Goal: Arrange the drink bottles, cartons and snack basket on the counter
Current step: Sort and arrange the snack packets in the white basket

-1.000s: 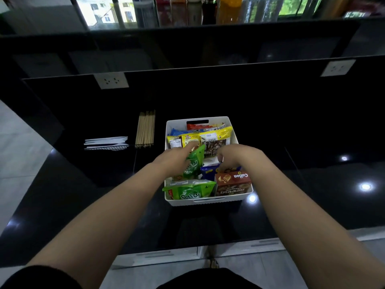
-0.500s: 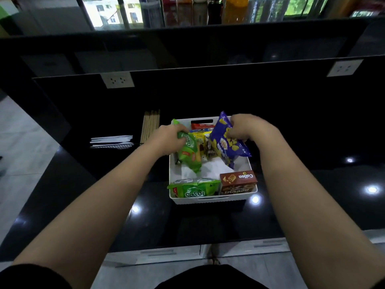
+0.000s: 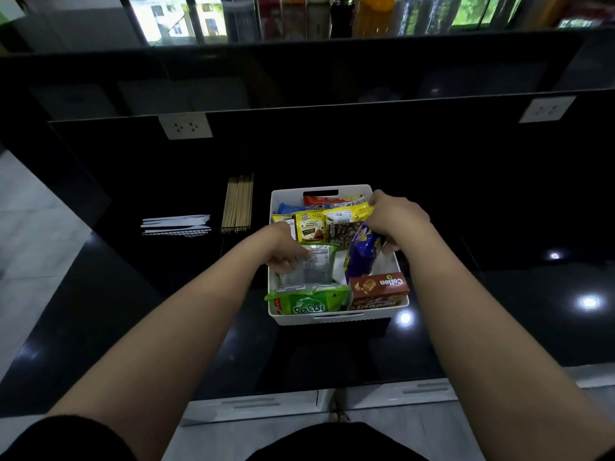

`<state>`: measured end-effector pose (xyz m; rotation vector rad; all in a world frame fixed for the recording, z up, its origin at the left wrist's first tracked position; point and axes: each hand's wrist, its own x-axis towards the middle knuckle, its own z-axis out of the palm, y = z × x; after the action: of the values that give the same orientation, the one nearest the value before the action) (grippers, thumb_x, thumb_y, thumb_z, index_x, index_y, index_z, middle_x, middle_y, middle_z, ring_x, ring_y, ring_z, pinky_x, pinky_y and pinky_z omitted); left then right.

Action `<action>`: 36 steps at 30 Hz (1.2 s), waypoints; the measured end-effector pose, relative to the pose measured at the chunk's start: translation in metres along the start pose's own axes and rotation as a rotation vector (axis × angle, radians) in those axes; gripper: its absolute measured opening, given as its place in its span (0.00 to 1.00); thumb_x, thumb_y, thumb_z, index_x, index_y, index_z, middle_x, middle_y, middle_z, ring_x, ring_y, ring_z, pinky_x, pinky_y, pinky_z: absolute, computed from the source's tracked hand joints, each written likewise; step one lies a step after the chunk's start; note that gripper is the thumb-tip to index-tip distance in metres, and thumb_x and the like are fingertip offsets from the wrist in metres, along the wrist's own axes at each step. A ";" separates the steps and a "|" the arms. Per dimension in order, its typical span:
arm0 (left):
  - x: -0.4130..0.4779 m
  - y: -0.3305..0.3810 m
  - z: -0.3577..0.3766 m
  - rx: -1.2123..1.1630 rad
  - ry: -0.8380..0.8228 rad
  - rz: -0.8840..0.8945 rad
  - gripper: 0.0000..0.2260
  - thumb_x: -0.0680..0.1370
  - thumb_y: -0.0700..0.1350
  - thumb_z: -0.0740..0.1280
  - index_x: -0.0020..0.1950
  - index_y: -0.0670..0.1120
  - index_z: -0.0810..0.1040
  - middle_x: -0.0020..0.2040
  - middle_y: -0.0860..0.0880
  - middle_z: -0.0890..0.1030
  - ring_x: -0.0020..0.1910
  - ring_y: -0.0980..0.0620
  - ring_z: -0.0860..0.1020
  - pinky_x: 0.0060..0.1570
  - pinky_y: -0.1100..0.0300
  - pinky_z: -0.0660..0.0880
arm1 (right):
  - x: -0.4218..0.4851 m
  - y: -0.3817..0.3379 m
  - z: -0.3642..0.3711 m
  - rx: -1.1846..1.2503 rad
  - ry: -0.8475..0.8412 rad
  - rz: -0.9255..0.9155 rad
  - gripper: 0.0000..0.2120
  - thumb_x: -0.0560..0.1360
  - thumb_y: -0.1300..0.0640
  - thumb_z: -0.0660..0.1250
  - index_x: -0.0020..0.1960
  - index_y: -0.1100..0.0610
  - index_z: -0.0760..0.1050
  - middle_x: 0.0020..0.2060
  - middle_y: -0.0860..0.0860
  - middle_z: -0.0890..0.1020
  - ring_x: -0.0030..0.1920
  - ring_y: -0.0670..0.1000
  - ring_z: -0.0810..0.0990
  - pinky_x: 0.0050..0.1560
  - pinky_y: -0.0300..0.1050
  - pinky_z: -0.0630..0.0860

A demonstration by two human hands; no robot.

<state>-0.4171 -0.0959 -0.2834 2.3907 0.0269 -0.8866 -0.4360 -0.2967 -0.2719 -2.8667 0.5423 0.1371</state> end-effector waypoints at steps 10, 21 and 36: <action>0.035 -0.003 0.003 0.315 0.214 -0.023 0.17 0.77 0.57 0.67 0.44 0.42 0.79 0.41 0.47 0.84 0.40 0.46 0.83 0.45 0.56 0.81 | 0.026 -0.008 0.020 -0.140 -0.079 0.029 0.36 0.70 0.27 0.60 0.56 0.59 0.77 0.43 0.55 0.82 0.42 0.55 0.82 0.37 0.42 0.74; 0.054 -0.007 0.005 0.758 0.456 0.091 0.26 0.74 0.62 0.67 0.67 0.50 0.69 0.62 0.45 0.73 0.58 0.44 0.74 0.46 0.53 0.72 | 0.030 -0.006 0.021 -0.125 -0.500 -0.054 0.49 0.64 0.41 0.78 0.74 0.55 0.54 0.57 0.59 0.78 0.39 0.55 0.84 0.45 0.52 0.83; 0.056 -0.023 0.022 0.880 0.476 0.386 0.37 0.73 0.51 0.73 0.75 0.55 0.55 0.66 0.43 0.70 0.66 0.42 0.68 0.62 0.48 0.67 | 0.034 -0.009 0.054 -0.351 -0.037 -0.097 0.31 0.73 0.37 0.67 0.69 0.51 0.66 0.59 0.55 0.74 0.55 0.56 0.77 0.41 0.46 0.70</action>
<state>-0.3914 -0.0983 -0.3422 3.1852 -0.7536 -0.1095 -0.4042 -0.2881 -0.3272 -3.2151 0.4056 0.2957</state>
